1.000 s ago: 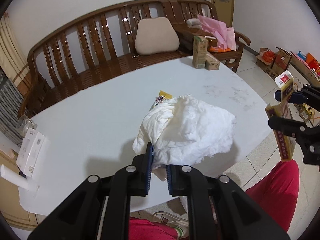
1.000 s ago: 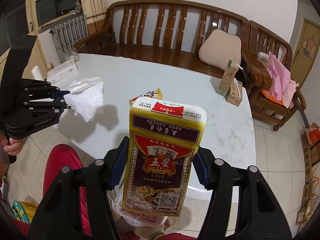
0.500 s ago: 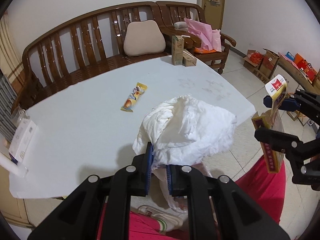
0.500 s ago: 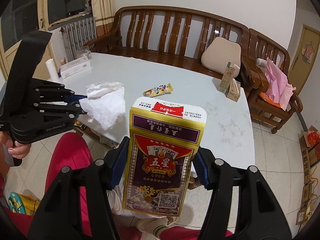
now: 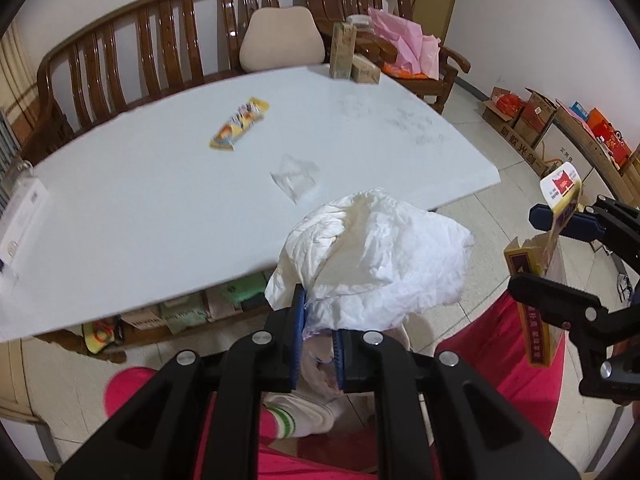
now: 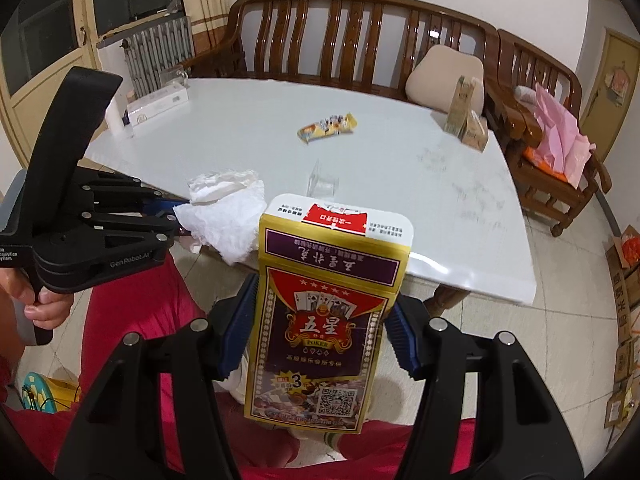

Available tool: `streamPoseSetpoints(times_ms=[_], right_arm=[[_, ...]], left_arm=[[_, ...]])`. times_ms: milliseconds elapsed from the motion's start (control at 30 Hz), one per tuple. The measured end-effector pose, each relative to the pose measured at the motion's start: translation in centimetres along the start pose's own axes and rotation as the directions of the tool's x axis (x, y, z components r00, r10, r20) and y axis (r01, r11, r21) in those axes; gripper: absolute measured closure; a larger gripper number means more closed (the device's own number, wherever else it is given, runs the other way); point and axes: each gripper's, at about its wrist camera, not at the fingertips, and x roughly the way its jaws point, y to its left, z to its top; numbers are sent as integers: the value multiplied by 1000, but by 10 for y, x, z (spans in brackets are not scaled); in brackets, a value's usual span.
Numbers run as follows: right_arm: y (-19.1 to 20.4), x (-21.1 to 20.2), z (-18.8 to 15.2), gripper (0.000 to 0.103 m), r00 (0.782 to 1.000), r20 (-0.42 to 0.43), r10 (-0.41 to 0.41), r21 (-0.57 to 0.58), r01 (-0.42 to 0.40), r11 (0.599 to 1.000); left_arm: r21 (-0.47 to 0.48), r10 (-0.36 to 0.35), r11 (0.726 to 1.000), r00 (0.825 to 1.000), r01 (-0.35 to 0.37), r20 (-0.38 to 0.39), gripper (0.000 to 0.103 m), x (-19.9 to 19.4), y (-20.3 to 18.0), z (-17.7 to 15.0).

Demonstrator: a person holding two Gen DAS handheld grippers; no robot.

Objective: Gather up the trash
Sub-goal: 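Carry the card box and tissue with both tools over the white bag bin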

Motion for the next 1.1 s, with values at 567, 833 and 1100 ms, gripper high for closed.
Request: streamPoseSetpoints(times_ms=[567,833,1100], right_arm=[[7,56,-49,44,995,-96,-14,52,19,998],[-3,97,-72,44,985,-171,-6,105,24,994],[-14,140,-92,44,971,-237,5,154,33,987]], left_arm=[[-61,-87,995,987,79,-138,90,66,-14,-35],[-106,-119,990,965,96,-234,90,109,-12,-50],[-148,-147,984,931,102,-335,90,157,-10,-63]])
